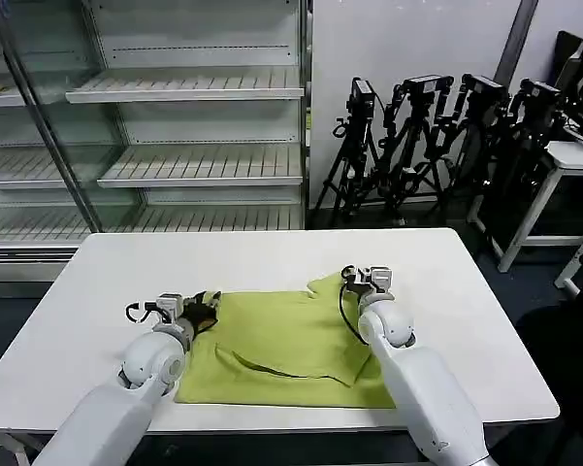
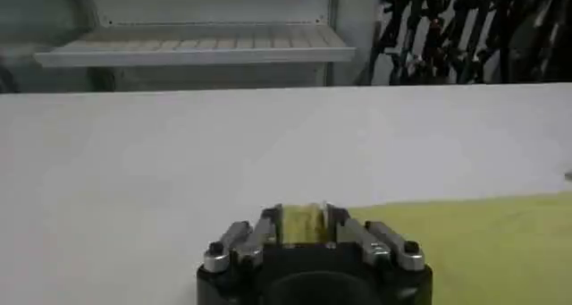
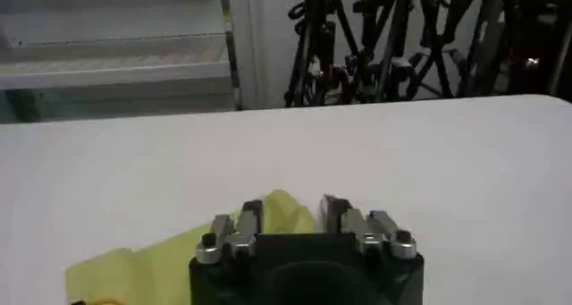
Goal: Fold and organize the clothes.
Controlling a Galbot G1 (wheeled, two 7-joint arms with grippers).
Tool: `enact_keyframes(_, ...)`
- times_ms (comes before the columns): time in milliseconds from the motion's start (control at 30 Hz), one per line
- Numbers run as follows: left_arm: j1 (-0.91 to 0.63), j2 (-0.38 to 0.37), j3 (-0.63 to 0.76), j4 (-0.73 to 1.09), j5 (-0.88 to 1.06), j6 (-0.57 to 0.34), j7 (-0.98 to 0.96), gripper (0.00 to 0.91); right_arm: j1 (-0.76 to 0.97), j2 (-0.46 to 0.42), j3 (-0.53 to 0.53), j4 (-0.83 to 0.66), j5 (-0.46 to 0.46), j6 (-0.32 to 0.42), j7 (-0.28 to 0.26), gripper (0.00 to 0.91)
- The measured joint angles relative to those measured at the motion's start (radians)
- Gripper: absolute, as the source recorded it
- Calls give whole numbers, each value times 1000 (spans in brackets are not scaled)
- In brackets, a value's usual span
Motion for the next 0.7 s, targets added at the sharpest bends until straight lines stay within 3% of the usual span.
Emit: enact_keyframes(700, 57, 43, -77, -107, -56, 1, 5, 50, -67, -54, 8, 159, 10, 70, -13, 0)
